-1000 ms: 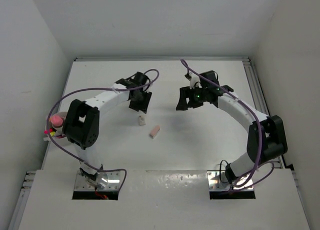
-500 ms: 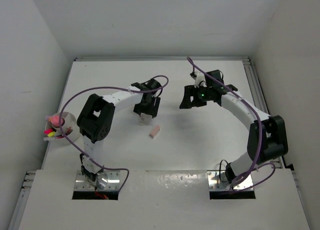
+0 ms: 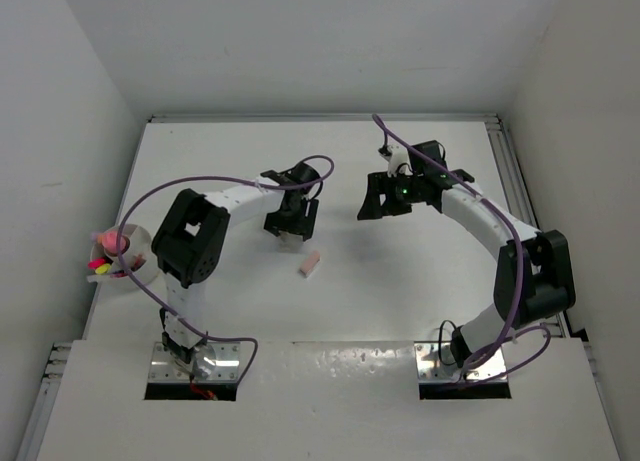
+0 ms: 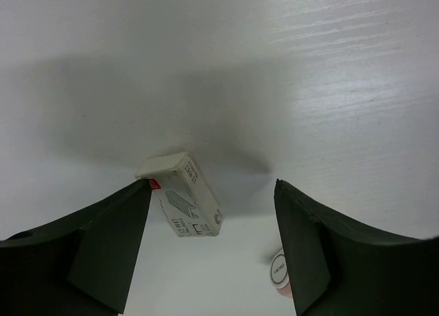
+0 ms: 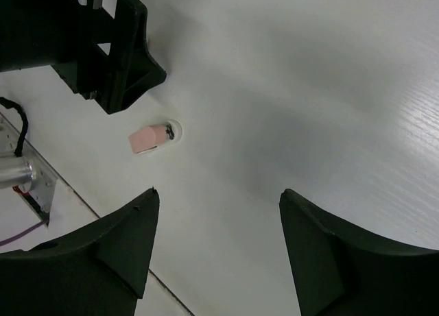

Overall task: Sort the stationery into containers
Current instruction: Pick up the stationery from the center of the board.

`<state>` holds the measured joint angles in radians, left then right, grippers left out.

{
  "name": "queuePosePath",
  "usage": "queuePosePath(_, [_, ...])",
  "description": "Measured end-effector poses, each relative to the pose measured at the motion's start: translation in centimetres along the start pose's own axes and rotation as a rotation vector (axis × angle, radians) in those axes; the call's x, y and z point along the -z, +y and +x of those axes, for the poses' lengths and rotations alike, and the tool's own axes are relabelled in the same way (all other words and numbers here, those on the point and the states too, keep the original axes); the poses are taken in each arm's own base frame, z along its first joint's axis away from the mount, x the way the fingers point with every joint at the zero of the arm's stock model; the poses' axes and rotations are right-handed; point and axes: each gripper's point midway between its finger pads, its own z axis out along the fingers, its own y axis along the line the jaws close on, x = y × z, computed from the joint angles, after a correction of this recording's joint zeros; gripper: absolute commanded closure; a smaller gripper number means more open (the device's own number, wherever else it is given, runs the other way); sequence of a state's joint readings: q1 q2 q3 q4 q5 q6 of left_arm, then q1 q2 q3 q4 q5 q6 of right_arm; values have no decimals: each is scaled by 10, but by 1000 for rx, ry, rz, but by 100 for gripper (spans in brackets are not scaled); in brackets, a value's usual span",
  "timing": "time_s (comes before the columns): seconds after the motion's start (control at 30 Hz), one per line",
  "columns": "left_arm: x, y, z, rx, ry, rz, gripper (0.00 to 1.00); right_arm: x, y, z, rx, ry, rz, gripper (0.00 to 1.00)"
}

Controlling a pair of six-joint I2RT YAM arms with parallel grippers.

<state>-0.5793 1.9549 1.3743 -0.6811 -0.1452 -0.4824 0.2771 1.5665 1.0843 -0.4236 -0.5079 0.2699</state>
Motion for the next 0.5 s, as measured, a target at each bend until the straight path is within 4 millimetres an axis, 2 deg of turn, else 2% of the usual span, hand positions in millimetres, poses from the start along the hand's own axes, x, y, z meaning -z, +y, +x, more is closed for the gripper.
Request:
queuePosePath(0.1, [0, 3, 0, 8, -2, -2, 25, 0, 0, 1, -2, 3, -2, 30])
queuePosePath(0.27, [2, 10, 5, 18, -3, -2, 24, -4, -2, 4, -11, 19, -4, 30])
queuePosePath(0.4, [14, 9, 9, 9, -23, 5, 24, -8, -3, 8, -21, 37, -13, 30])
queuePosePath(0.5, [27, 4, 5, -1, -59, 20, 24, -12, -5, 11, -28, 49, -15, 30])
